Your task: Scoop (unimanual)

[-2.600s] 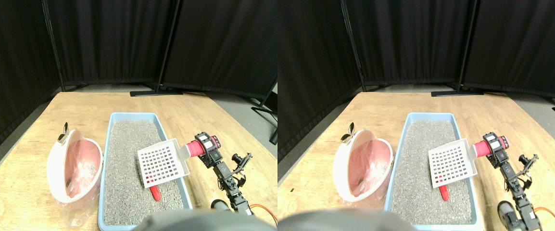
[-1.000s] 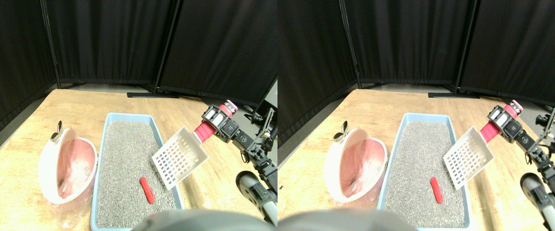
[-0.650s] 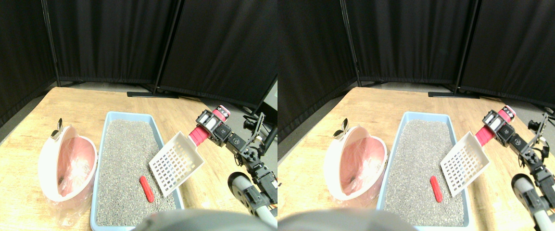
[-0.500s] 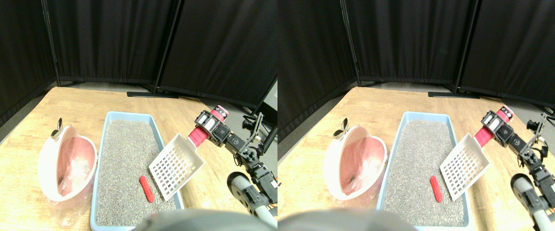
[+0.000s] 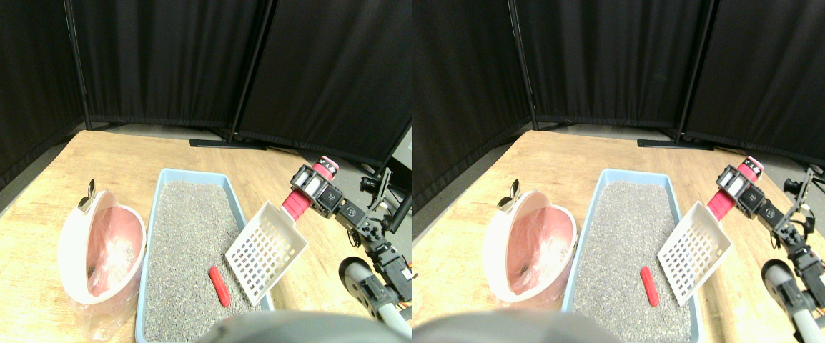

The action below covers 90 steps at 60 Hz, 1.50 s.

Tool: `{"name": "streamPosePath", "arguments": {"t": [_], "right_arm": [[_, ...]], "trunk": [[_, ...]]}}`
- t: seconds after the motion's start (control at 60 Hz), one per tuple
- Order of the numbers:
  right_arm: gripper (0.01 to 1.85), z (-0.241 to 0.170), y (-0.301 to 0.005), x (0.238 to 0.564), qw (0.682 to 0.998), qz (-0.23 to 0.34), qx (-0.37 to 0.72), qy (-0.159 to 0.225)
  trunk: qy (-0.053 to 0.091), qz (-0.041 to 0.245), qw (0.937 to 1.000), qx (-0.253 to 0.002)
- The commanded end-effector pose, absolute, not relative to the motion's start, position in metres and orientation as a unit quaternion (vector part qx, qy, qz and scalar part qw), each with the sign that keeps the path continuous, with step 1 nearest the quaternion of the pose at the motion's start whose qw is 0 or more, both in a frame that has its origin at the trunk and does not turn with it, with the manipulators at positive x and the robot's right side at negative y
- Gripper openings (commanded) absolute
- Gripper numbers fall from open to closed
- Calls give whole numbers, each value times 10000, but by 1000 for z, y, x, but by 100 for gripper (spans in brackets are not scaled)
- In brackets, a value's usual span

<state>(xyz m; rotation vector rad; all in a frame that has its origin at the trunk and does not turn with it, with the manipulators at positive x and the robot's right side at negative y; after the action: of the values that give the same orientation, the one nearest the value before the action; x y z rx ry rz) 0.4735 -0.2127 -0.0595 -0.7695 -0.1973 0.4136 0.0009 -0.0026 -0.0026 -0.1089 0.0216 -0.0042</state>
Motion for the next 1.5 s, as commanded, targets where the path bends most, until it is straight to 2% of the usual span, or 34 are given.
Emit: {"name": "streamPosePath", "arguments": {"t": [0.017,0.133,0.217,0.283,0.367,0.383,0.467,0.567,0.667,0.733,0.833,0.917,1.067,1.233,1.25,1.317,1.333,1.383,1.4,1.45,1.5], "right_arm": [[5,-58,-210,472,8955,1923,-3860,-1095],[5,-65,-206,472,8901,1884,-4010,-1068],[5,-73,-202,473,8825,1949,-4110,-1194],[5,-81,-197,474,8813,1953,-4155,-1117],[5,-87,-191,470,8791,1892,-4293,-840],[5,-92,-187,466,8814,1897,-4275,-664],[5,-102,-183,463,8782,2031,-4284,-631],[5,-122,-170,453,8797,2116,-4256,-114],[5,-146,-162,447,8757,2501,-4128,-144],[5,-153,-159,441,8752,2527,-4125,16],[5,-160,-154,433,8774,2735,-3941,32],[5,-162,-149,429,8877,2754,-3687,117],[5,-162,-143,427,8916,2878,-3497,14],[5,-160,-142,430,9119,2881,-2918,134],[5,-157,-144,434,9254,2796,-2554,126],[5,-154,-147,438,9336,2769,-2275,25],[5,-149,-149,442,9428,2631,-2037,210],[5,-146,-150,445,9495,2563,-1793,261],[5,-142,-152,446,9611,2393,-1332,364],[5,-140,-155,449,9714,2243,-709,314],[5,-140,-155,449,9714,2243,-709,314]], "trunk": [[38,-11,9982,-603],[24,3,9981,-614],[24,11,9981,-621],[37,12,9980,-623],[41,14,9980,-631],[41,14,9980,-631],[41,14,9980,-631],[64,54,9979,-640],[111,85,9978,-653],[141,95,9977,-659],[160,120,9976,-658],[187,110,9976,-651],[205,106,9976,-648],[233,121,9974,-665],[233,121,9974,-665],[239,127,9974,-665],[241,128,9975,-658],[251,118,9975,-656],[251,118,9975,-656],[246,114,9975,-657],[245,114,9974,-665]]}}
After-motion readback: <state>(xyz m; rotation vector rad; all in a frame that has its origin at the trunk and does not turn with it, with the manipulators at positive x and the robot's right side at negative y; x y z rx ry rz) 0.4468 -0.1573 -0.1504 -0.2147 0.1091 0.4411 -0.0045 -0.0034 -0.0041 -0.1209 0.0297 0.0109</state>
